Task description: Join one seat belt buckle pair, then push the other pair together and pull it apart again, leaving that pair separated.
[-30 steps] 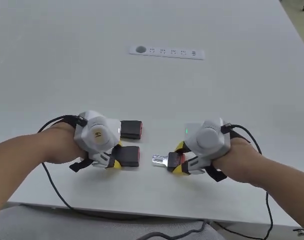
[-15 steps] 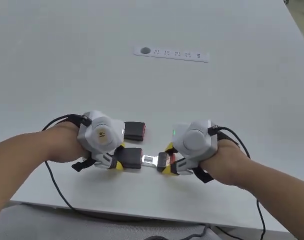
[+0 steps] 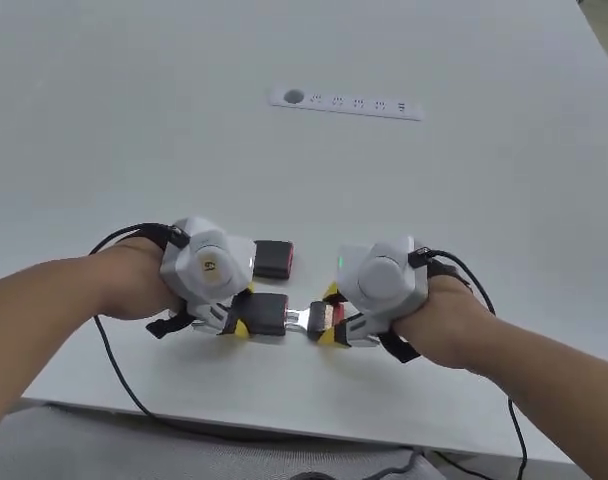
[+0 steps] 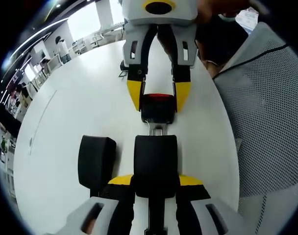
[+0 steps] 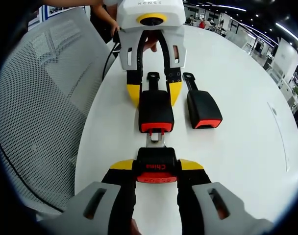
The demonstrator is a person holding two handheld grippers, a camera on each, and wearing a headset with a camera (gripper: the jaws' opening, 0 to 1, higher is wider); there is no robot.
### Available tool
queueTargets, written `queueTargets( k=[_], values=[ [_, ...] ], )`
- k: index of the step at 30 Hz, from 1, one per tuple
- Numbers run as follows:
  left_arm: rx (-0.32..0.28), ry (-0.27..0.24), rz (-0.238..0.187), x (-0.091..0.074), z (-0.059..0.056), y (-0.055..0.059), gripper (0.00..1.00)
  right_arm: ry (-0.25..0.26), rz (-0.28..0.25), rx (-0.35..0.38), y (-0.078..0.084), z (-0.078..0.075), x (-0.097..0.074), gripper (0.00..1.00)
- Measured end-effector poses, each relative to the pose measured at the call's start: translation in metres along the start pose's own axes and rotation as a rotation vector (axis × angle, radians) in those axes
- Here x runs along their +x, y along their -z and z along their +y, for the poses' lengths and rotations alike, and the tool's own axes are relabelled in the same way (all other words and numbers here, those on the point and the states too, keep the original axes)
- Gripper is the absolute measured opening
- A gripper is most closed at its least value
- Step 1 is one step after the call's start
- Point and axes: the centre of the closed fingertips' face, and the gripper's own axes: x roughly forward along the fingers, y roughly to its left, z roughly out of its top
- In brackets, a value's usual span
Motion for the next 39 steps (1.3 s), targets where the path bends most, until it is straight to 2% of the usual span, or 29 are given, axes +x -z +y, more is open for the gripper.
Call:
queueTargets(
  k=[11, 24, 31, 35, 39],
  values=[
    [0.006, 0.012, -0.002, 0.002, 0.0, 0.001, 0.33, -0.01, -0.043, 0.024, -0.003, 0.0, 0.003, 0.29],
    [-0.007, 0.012, -0.039, 0.001, 0.002, 0.001, 0.32, 0.002, -0.084, 0.044, -0.011, 0.0, 0.005, 0.28],
    [-0.013, 0.005, -0.045, 0.001, 0.003, 0.001, 0.32, 0.0, -0.082, 0.046, -0.013, 0.0, 0.005, 0.28],
    [0.006, 0.017, -0.035, 0.002, 0.003, 0.001, 0.32, -0.006, -0.08, 0.032, -0.021, -0.001, 0.01, 0.27],
    [0.008, 0.02, -0.033, 0.002, 0.003, 0.001, 0.32, -0.01, -0.084, 0.031, -0.021, 0.0, 0.011, 0.27]
  ],
)
